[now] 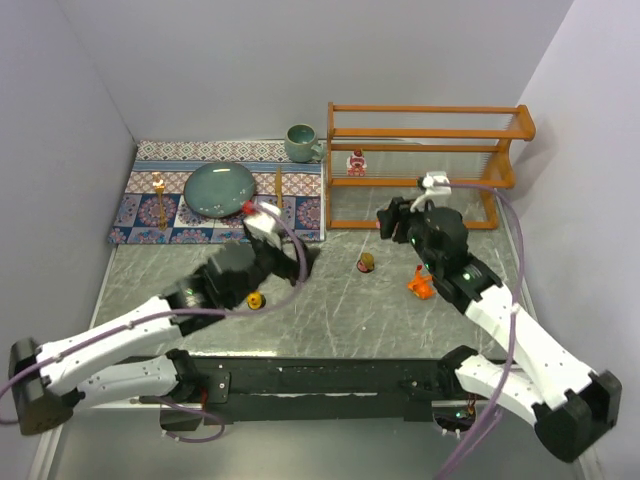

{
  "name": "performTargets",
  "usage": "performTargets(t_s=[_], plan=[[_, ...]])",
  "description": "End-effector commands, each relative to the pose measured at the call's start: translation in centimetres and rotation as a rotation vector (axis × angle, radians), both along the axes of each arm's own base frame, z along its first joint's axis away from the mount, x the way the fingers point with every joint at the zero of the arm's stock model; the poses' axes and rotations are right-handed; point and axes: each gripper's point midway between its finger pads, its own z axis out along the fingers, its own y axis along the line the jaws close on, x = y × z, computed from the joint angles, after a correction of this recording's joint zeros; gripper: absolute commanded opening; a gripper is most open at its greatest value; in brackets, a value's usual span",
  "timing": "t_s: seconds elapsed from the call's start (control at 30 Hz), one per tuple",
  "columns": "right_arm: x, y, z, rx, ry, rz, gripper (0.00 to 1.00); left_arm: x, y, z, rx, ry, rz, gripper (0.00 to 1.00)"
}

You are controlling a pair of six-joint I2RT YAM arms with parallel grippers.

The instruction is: Place and organize the plastic toys onto the shelf

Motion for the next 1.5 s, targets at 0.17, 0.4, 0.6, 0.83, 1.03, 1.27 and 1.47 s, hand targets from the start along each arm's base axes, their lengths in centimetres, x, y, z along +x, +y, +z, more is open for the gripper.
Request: performTargets(t_s=[0.17, 0.4, 0.6, 0.83, 1.03, 1.27, 1.47], plan=[[7.5, -3.8, 3.5, -0.215, -0.085, -0.252, 0.07, 2.9, 10.8, -3.0, 0.107, 0.204, 0.2, 0.97], [12.1, -3.7, 4.7, -0.24, -0.124, -0.265, 0.07, 4.9, 14.7, -3.7, 0.055, 0.181, 0.329, 0.97], [15.1, -3.6, 4.0, -0.29, -0.118, -0.267, 0.07, 4.5, 18.0, -2.4, 0.05, 0.09, 0.475, 0.97], [17.7, -3.6, 2.9, -0.298, -0.109, -0.263, 0.07, 4.7, 18.7, -2.3, 0.059, 0.081, 0.513, 0.97], [19.2, -3.5, 1.7, -0.272, -0.11, -0.248, 0.07, 5.0, 18.4, -2.7, 0.072, 0.096, 0.501, 0.97], [20.0, -4.1, 0.2, -0.259, -0.1, -0.252, 0.07, 5.1, 18.0, -3.1, 0.078, 0.105, 0.479, 0.97], [20.4, -4.5, -0.5, -0.25, -0.107, -0.248, 0.08, 5.2, 17.5, -3.4, 0.079, 0.117, 0.457, 0.97]])
